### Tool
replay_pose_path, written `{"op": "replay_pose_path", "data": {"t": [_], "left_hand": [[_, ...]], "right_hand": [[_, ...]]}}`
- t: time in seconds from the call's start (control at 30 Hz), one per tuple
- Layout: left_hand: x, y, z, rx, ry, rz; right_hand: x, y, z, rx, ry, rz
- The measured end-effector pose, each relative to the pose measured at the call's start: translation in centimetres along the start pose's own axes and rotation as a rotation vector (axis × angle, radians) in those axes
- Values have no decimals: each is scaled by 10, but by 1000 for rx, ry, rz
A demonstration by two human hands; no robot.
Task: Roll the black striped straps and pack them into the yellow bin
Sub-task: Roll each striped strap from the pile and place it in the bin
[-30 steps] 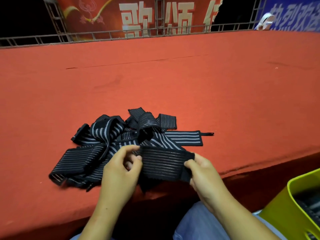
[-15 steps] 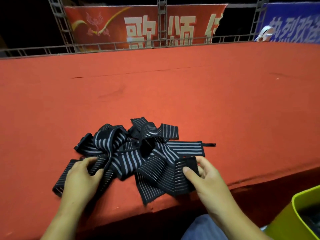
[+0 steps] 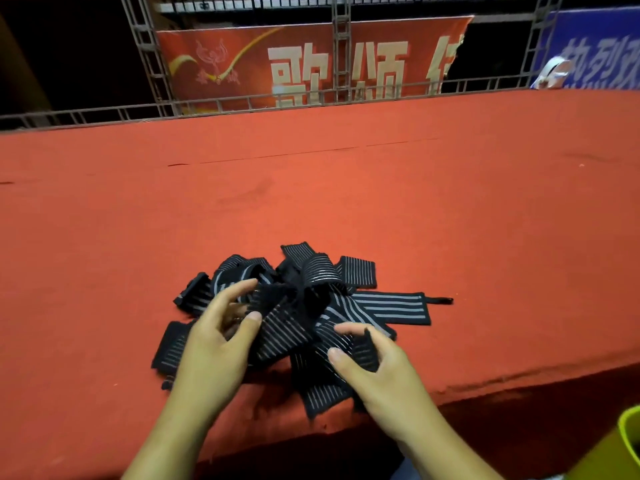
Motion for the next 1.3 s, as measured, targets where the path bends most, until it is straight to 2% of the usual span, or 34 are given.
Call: {"op": "replay_pose_path", "data": {"t": [0.13, 0.3, 0.37, 0.57, 0.9, 1.0, 1.1, 1.3], "left_hand": [[21, -25, -24, 20, -59, 112], [41, -47, -25, 97, 7, 222], [44, -48, -21, 100, 28, 225], [55, -53, -15, 176, 103, 275], [62, -47, -6, 231, 138, 284], [65, -42, 1, 313, 219, 245], [61, -26, 23, 401, 351, 160], [65, -15, 36, 310, 406, 269]], "right_hand": [[2, -20, 13, -85, -15, -6], [4, -24, 16, -171, -39, 22], [3, -19, 10, -144, -51, 8], [5, -13, 11, 65, 62, -42], [9, -9, 6, 114, 95, -5], [10, -3, 3, 119, 53, -13], [3, 18, -7, 44, -37, -125], [-2, 23, -19, -172, -196, -98]]}}
Point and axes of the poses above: each hand's wrist, its own x-axis away from the middle knuckle, its own y-axis out of the back of the hand, z = x × y, the point moved 9 cm from there along -x, towards the middle knuckle, and after that the axes turned 11 degrees about -z, right-handed, at the moved point
